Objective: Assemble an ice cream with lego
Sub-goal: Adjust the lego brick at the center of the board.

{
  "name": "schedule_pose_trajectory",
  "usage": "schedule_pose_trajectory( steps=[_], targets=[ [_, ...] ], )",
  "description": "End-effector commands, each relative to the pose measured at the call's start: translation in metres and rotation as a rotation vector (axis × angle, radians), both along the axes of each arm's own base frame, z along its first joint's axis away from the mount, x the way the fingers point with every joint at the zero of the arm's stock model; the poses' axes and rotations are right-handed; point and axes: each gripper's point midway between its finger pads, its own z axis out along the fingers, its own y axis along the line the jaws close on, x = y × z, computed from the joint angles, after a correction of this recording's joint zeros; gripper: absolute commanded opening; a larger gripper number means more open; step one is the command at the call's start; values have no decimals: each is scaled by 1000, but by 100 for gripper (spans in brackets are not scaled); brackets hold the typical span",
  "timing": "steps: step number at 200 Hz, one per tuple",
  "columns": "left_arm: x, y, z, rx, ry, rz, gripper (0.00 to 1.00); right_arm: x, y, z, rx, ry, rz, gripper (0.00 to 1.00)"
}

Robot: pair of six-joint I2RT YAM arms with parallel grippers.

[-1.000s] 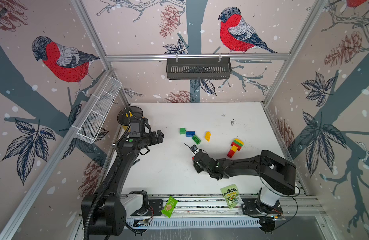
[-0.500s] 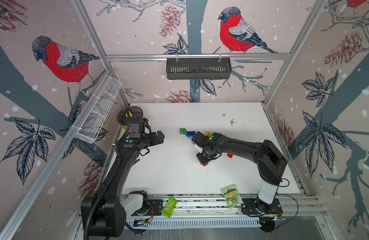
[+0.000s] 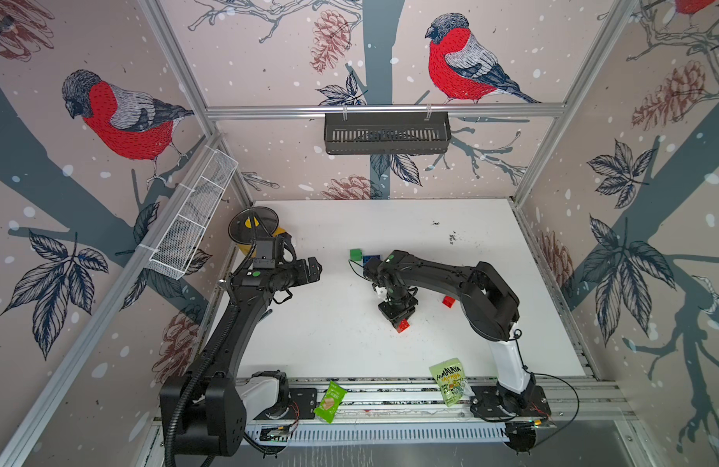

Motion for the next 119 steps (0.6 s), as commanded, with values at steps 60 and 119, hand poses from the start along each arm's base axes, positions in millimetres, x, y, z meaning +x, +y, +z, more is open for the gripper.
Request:
schedule_pose_trajectory(
  steps=[60,119],
  targets=[
    [10,2,6,-3,2,23,98,105,42,84,323,-416,-122,61],
    [23,4,23,-10,-51,49,98,223,92,112,613,-809,-146,69]
  ],
)
